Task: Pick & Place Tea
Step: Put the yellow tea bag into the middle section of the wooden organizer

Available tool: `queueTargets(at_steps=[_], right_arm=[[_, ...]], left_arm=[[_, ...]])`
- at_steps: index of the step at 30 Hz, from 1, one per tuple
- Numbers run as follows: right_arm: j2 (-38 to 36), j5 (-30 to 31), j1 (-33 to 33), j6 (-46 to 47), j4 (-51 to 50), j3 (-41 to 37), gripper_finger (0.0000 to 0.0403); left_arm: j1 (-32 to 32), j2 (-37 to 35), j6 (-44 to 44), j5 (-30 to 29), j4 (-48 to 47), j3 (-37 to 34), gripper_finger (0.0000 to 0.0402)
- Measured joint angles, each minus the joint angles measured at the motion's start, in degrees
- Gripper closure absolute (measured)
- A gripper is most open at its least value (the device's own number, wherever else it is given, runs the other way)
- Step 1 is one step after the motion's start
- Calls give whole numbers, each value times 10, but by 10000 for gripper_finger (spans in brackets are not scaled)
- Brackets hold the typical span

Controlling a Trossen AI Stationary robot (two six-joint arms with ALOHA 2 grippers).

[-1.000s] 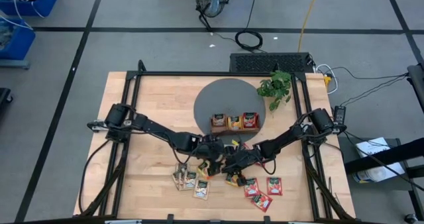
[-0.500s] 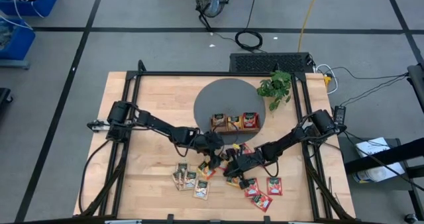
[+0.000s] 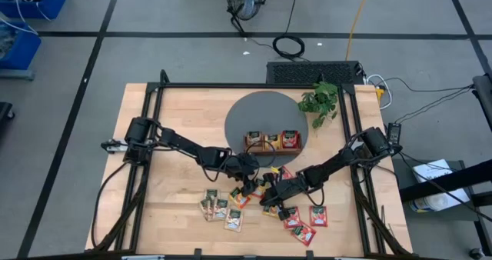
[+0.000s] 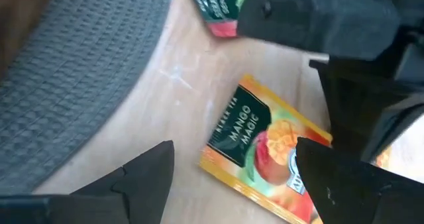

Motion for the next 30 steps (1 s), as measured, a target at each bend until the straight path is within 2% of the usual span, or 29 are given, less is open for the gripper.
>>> queueTargets(at_steps=[13,17,20,30], right_arm=[[0,6,-1,3,0,-1,403],[0,42,3,-4,6,-2,403],[0,40,4,-9,9,-2,403],[0,46,4,-9,9,-2,403]], left_arm=[[-26,0,26,19,9,0,174],[-25,0,27,19,9,0,200],[-25,0,32,17,10,0,218],[-23,0,46,-28,19,0,288]])
